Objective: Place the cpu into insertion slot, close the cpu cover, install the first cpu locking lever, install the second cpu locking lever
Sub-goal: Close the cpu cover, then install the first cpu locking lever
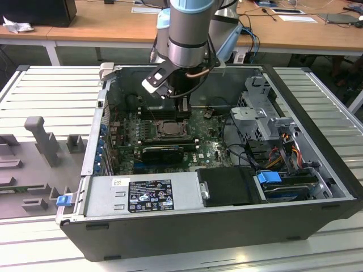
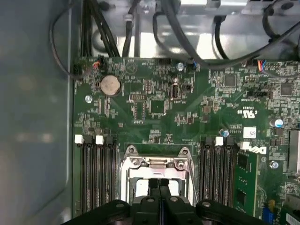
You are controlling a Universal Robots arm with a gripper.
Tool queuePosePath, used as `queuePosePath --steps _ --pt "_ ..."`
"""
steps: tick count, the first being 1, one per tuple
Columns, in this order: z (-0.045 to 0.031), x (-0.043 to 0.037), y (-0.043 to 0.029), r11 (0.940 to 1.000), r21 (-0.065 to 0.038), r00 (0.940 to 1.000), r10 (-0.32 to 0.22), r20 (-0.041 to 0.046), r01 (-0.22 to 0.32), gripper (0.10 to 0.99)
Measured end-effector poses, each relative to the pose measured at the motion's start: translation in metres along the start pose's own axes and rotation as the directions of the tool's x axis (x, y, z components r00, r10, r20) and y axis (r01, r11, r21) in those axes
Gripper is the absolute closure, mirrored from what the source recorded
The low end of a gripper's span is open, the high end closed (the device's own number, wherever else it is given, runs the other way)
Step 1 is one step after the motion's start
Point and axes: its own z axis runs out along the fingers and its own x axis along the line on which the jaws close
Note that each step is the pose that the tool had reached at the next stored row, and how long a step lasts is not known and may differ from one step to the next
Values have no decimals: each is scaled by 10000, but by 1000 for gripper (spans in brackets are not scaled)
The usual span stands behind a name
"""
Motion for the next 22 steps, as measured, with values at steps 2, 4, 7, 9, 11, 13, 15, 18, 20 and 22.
queuePosePath --steps 2,4,7,9,11,13,15,18,20,22 --pt "10 1 -68 10000 0 10000 -27 -16 27 980" --pt "13 3 -113 10000 -1 10000 -27 -20 27 980" --pt "14 4 -200 10000 0 10000 -26 -28 26 980" --pt "15 5 -226 10000 -1 10000 -27 -32 27 980" --pt "15 6 -258 10000 -1 10000 -26 -31 26 980" --pt "15 7 -275 10000 -1 10000 -25 -31 25 980" --pt "-2 6 -276 10000 0 10000 -29 -28 29 980" --pt "-82 10 -277 10000 -1 10000 -27 -32 27 980" --pt "-114 11 -277 10000 -1 10000 -26 -31 26 980" --pt "-151 12 -277 10000 -1 10000 -27 -32 27 980"
